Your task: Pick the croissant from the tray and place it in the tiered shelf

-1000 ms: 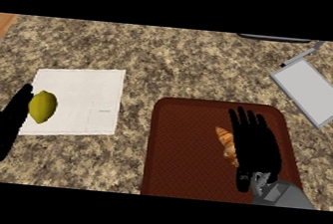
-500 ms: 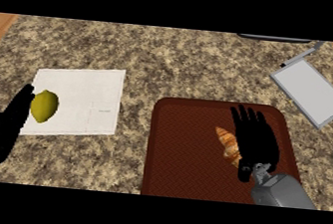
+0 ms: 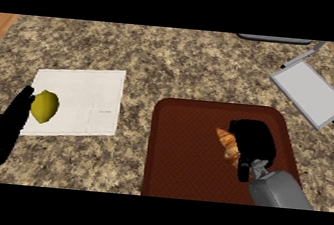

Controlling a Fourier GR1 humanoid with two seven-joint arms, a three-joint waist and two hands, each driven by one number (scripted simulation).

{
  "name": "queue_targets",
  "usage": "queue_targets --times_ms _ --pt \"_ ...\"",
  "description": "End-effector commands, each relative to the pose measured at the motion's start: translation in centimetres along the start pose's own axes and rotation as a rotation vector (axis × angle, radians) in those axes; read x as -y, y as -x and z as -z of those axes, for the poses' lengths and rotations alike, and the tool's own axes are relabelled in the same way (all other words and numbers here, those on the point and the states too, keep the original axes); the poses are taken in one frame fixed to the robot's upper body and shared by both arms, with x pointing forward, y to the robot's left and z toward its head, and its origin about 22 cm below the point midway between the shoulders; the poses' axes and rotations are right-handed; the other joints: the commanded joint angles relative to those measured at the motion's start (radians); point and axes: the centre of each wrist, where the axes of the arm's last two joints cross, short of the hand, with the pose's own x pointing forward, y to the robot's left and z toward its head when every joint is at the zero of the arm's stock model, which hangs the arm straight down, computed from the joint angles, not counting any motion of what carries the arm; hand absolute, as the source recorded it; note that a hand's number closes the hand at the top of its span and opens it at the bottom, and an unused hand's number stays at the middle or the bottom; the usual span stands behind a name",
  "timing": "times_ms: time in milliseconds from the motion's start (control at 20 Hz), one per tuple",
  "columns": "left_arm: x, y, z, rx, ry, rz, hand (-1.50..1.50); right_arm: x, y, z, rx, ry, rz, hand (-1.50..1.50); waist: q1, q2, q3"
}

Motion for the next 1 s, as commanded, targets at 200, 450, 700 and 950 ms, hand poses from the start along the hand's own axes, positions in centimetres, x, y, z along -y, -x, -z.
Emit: queue_targets --times_ms 200,450,700,950 --pt "-1.3 -0.5 0.3 -0.019 0.013 -0.015 0.0 -2.6 0.4 0.2 0.033 0.043 -0.064 1.5 -0.002 0.009 0.004" --pt "0.1 0.2 1.3 -0.016 -0.014 -0.01 0.0 0.6 1.9 0.1 0.063 0.167 -0.058 1.5 -0.005 0.009 0.004" --pt "-0.1 -0.4 0.6 -0.018 0.009 -0.004 0.0 5.6 1.9 2.0 -0.226 0.235 0.172 1.5 0.007 0.013 0.005" --pt "-0.3 0.4 0.4 -0.001 0.026 -0.014 0.0 10.7 3.4 4.4 -0.562 0.313 0.412 1.5 0.024 0.018 0.004"
